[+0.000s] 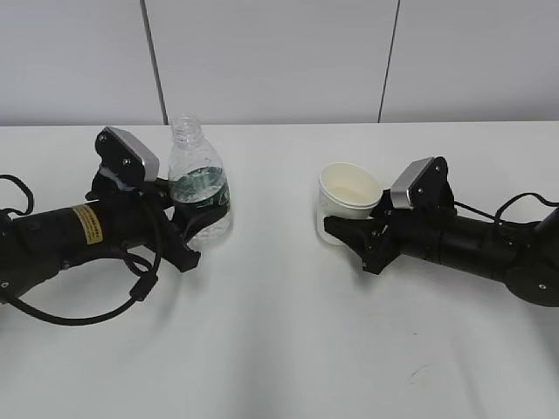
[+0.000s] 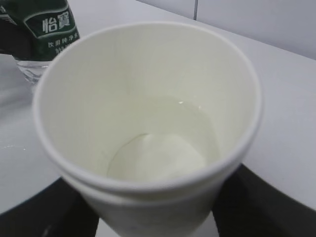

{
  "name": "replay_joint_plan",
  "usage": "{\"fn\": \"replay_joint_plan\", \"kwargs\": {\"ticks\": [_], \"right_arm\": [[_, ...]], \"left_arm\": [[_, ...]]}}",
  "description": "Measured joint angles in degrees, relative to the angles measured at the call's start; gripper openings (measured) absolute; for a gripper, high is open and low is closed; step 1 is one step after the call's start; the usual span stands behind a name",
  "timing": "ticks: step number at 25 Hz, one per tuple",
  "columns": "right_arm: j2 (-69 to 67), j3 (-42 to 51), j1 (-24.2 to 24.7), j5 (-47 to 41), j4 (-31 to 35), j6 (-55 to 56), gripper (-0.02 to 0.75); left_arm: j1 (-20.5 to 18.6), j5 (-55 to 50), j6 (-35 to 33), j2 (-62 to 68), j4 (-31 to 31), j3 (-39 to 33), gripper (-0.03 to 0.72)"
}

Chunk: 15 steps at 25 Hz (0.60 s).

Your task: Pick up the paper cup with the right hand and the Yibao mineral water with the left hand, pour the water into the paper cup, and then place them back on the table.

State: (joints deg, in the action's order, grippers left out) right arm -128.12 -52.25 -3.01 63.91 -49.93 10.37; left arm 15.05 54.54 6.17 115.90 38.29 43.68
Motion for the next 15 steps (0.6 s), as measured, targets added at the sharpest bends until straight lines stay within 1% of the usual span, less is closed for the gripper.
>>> {"fn": "replay_joint_plan", "kwargs": {"ticks": [6, 11, 15], "right_arm": [[-0.8, 0.0, 0.0, 0.4, 0.9, -3.9, 0.447], [-0.9, 0.0, 0.0, 0.4, 1.4, -4.6, 0.447], [-0.9, 0.0, 0.0, 0.4, 1.6, -4.8, 0.447]], "left_arm": [[0.0, 0.1, -0.8, 1.2, -1.1, 0.0, 0.319], [0.0, 0.3, -0.8, 3.5, -1.2, 0.0, 0.318], [0.0, 1.1, -0.8, 4.2, -3.3, 0.1, 0.316]]}}
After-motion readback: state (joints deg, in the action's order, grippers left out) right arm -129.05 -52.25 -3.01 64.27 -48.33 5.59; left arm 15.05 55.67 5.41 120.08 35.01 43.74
